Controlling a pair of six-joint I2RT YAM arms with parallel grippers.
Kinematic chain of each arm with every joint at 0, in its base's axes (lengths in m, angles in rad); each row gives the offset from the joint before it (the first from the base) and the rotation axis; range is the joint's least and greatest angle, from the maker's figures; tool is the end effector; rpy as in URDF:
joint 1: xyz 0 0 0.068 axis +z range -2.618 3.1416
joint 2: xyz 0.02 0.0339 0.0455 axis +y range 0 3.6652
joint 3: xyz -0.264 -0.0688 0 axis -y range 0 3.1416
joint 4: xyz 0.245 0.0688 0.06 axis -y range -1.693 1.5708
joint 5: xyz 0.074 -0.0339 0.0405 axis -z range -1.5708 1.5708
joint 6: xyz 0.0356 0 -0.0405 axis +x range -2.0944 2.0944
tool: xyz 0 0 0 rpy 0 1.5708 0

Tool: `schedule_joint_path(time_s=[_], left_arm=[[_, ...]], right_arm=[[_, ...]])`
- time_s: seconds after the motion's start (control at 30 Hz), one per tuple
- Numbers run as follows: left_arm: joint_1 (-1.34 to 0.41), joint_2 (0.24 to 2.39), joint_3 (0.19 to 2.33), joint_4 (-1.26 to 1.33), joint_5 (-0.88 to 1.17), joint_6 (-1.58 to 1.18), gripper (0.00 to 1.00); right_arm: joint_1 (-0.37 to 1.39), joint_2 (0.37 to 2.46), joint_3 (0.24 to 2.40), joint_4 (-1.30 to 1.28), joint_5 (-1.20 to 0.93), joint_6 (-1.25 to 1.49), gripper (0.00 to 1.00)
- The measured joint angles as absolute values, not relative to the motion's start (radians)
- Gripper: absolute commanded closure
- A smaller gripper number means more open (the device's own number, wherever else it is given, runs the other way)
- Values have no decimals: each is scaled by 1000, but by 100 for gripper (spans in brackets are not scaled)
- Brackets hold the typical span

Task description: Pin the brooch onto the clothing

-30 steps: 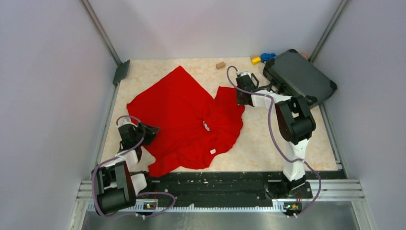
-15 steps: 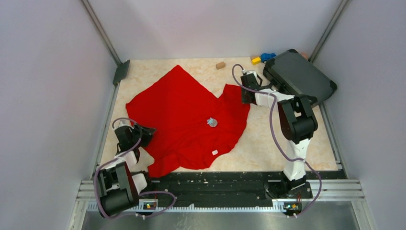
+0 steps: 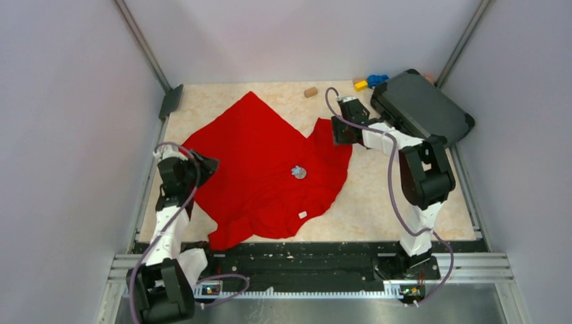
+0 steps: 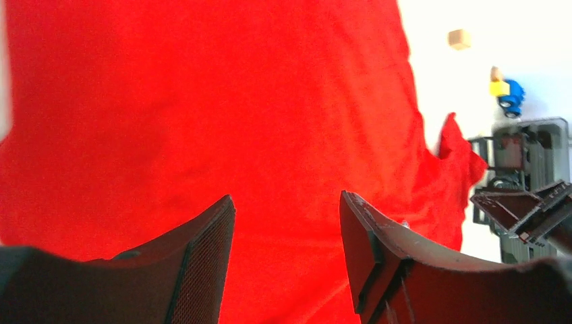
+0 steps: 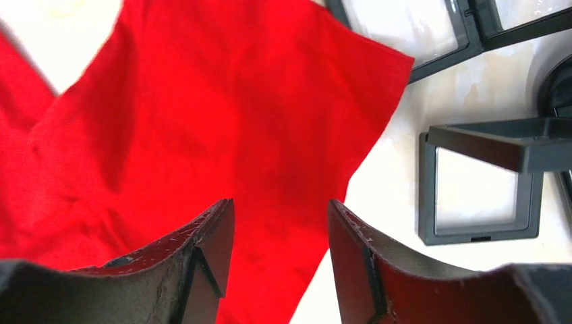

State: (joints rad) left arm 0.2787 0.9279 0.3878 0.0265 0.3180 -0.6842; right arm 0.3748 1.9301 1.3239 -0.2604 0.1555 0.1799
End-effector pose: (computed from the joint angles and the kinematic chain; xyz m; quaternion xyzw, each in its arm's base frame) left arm 0.1921 0.0434 0.1973 -0.3240 0.7927 -0.2342 0.4602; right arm 0.3920 0.1483 0.1872 -0.0644 0.9340 0.0240 0.3506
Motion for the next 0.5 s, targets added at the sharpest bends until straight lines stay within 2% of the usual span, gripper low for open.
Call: schedule_joint_path(time_s=[0.17, 0.27, 0.5], left_arm=[[94, 1021, 572, 18, 250, -645, 37], [12, 1155, 683, 36, 242, -636, 37], [-90, 1559, 998, 53, 243, -622, 37]], right_arm=[[425, 1844, 1322, -308, 157, 178, 44], [459, 1753, 1286, -306, 155, 195, 44], [496, 1509, 1037, -297, 81, 283, 44]])
